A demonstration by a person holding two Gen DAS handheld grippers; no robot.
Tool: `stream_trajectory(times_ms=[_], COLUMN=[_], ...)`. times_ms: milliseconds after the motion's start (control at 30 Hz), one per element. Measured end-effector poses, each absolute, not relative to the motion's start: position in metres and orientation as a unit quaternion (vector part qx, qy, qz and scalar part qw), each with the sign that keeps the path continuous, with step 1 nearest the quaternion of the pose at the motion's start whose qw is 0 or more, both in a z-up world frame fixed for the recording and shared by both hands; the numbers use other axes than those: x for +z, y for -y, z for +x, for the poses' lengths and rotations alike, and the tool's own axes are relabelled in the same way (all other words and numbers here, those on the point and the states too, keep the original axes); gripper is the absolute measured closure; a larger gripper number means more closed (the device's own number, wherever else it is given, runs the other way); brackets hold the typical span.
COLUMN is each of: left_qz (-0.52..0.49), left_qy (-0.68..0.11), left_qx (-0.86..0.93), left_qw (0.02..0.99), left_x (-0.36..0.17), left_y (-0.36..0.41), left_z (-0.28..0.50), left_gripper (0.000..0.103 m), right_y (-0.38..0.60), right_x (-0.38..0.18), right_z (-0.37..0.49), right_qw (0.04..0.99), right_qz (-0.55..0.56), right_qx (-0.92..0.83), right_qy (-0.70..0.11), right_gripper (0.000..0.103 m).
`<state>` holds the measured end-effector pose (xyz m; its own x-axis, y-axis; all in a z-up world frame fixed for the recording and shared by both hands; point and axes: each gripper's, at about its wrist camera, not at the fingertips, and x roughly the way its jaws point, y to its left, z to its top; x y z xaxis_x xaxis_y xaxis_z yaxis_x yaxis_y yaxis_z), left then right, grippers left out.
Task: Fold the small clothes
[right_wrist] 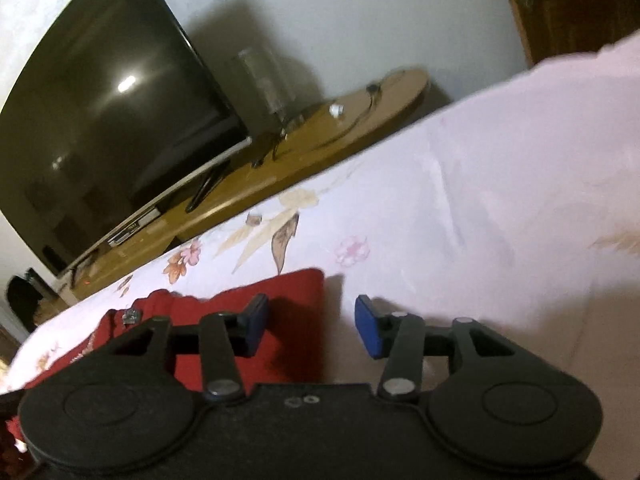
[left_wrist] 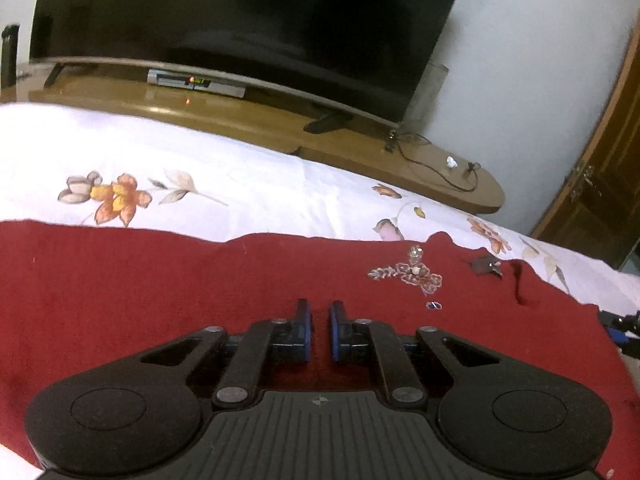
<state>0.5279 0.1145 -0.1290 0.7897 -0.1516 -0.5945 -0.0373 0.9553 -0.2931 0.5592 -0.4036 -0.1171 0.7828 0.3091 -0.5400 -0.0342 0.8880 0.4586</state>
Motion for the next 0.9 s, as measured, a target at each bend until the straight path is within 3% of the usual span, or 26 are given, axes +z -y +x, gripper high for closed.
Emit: stream_trajectory(times_ms=[67,100,133,233,367,500,667,733,800,900], left_qz=[-0.147,-0.143,-0.139,-0.113,-0.096,-0.083,-0.082,-0.061,-0.044,-0.041], left_qy=[-0.314,-0.306,-0.304,-0.303,-0.311,-0.277,-0.259,-0.278,-0.293,-0.309], left_qx=[-0.029,-0.023,-0.016,0.009,0.011,0.042,-0.070,-0.114,-0.121,-0.105], left_qw=[0.938,0.941,0.942,0.946,0.945,0.956,0.960,0.952,0.947,0.944], left_x=[-0.127,-0.126,-0.125,-0.126,-0.123,-0.102,-0.082,-0.088,-0.101,-0.115], left_y=[-0.113,-0.113,-0.113,-0.107,-0.106,-0.109,-0.051,-0.012,0.009,0.003], left_z=[0.524,0.521,0.519,0.515,0.519,0.508,0.525,0.538,0.546,0.548], left_gripper=[0.099,0.100,0.100,0.100,0.099,0.095,0.095,0.086,0.051,0.050], right_y=[0.397,0.392,0.388,0.378,0.369,0.367,0.354,0.329,0.308,0.299], right_x=[-0.119,-0.118,-0.115,-0.104,-0.115,-0.101,-0.080,-0.084,-0.091,-0.107], right_z=[0.563,0.561,0.558,0.547,0.556,0.548,0.535,0.539,0.542,0.546], right_qw=[0.920,0.923,0.930,0.949,0.947,0.950,0.964,0.960,0.954,0.945], right_qz=[0.205,0.190,0.173,0.128,0.074,0.055,0.032,0.004,-0.027,-0.080], right_qx=[0.095,0.091,0.080,0.055,0.036,0.031,0.068,0.096,0.114,0.095], right_qy=[-0.320,-0.323,-0.316,-0.284,-0.310,-0.304,-0.256,-0.264,-0.275,-0.304], right_gripper=[0.077,0.094,0.095,0.095,0.093,0.072,0.069,0.071,0.069,0.066])
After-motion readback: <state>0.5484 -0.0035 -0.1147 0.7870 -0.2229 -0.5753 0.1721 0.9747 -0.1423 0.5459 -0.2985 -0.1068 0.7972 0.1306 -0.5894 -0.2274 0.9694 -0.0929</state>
